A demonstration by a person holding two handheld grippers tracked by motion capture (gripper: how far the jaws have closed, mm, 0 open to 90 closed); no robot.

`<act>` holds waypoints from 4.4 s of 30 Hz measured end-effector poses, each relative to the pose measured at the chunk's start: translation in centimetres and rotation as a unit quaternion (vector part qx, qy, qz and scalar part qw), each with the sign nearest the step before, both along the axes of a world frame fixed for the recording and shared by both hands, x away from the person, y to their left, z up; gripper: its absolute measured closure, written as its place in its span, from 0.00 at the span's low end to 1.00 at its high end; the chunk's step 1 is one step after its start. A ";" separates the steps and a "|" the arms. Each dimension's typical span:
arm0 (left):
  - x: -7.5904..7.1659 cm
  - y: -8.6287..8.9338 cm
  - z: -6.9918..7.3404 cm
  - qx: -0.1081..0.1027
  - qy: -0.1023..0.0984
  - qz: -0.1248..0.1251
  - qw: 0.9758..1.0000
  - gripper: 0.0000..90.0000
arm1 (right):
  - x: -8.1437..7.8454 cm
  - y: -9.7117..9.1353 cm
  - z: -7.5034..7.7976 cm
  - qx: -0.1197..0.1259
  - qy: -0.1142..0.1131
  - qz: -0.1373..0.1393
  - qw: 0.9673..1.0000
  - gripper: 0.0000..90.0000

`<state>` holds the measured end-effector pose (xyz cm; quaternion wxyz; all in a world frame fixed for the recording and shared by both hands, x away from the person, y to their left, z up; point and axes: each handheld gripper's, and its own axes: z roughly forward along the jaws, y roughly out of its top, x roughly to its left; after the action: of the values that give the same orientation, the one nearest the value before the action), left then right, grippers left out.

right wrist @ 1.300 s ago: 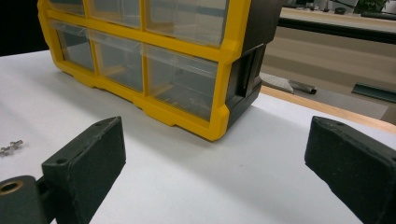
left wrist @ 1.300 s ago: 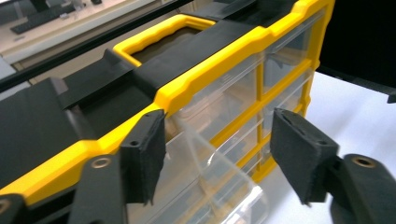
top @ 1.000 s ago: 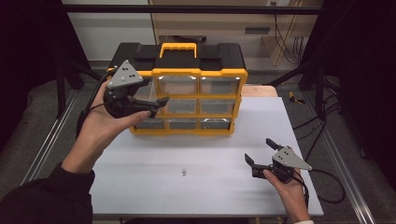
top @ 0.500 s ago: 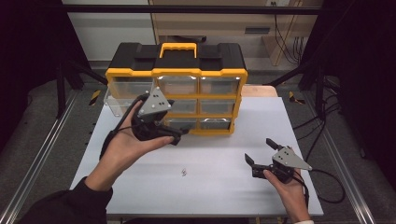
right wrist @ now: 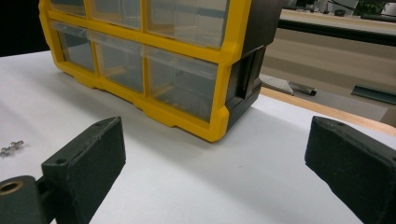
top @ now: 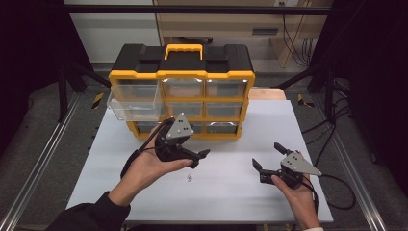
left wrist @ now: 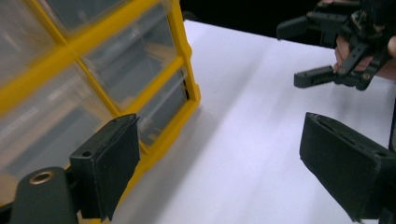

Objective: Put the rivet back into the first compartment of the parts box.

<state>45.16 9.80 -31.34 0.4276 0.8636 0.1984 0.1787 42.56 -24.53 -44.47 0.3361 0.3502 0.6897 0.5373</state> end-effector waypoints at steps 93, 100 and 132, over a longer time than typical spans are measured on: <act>2.4 2.8 -12.4 0.114 0.138 0.012 0.984 0.51 | 0.0 0.1 0.0 -0.002 -0.001 0.002 1.000 0.06; 2.5 2.1 -12.8 0.119 0.156 0.008 0.981 0.62 | 0.0 0.1 0.0 -0.002 -0.001 0.002 1.000 0.06; 2.9 1.3 -13.8 0.134 0.182 0.016 0.974 0.79 | 0.1 0.1 -0.1 -0.002 -0.001 0.002 1.000 0.06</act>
<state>48.09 11.11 -45.16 0.2620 0.9278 0.2608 0.0497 42.66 -24.43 -44.54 0.3366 0.3477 0.6911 0.5368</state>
